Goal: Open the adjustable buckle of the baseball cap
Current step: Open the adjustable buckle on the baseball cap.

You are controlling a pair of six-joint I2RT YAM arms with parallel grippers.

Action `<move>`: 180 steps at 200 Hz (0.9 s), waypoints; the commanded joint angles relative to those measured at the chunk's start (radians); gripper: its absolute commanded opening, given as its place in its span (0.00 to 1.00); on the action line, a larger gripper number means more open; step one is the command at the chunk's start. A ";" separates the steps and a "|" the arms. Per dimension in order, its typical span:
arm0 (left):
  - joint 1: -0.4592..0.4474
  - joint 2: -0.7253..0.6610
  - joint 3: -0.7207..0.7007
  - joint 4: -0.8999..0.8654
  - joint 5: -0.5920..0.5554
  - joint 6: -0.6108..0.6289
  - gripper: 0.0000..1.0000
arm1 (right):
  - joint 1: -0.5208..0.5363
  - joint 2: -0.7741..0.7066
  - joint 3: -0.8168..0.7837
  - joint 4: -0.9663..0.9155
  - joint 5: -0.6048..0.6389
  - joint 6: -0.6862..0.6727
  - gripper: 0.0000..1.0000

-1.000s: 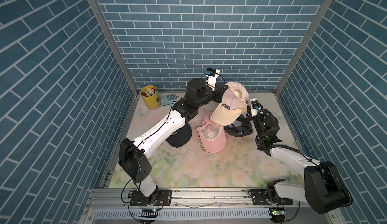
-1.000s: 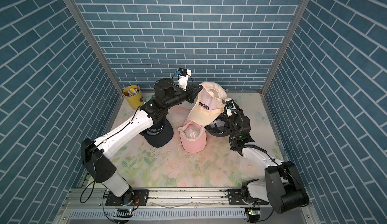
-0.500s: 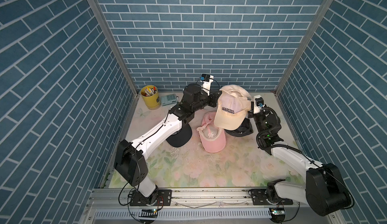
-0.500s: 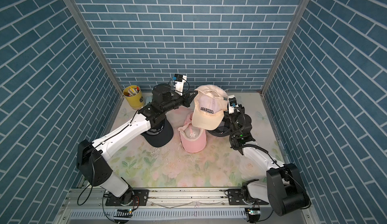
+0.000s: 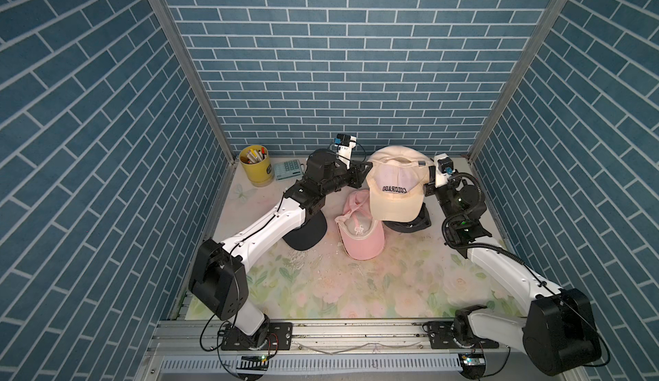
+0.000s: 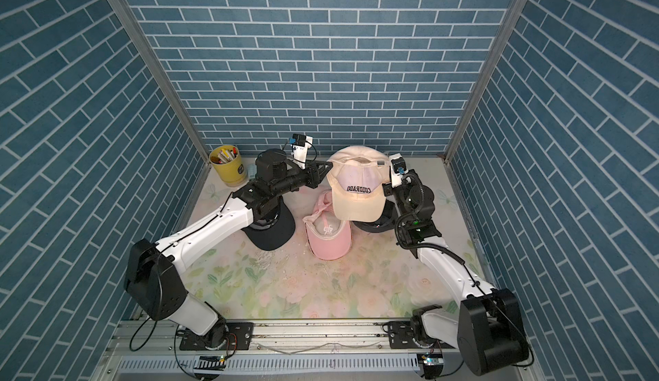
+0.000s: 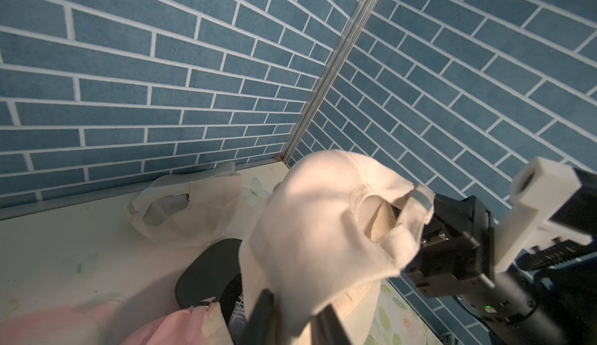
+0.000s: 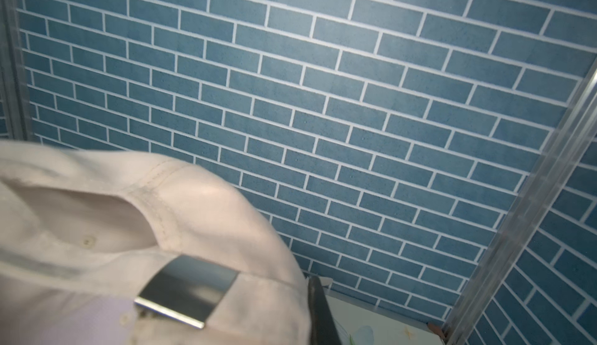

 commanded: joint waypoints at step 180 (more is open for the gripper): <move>-0.051 0.244 0.339 -0.108 0.437 0.366 0.68 | -0.021 0.022 0.148 -0.379 -0.516 -0.092 0.00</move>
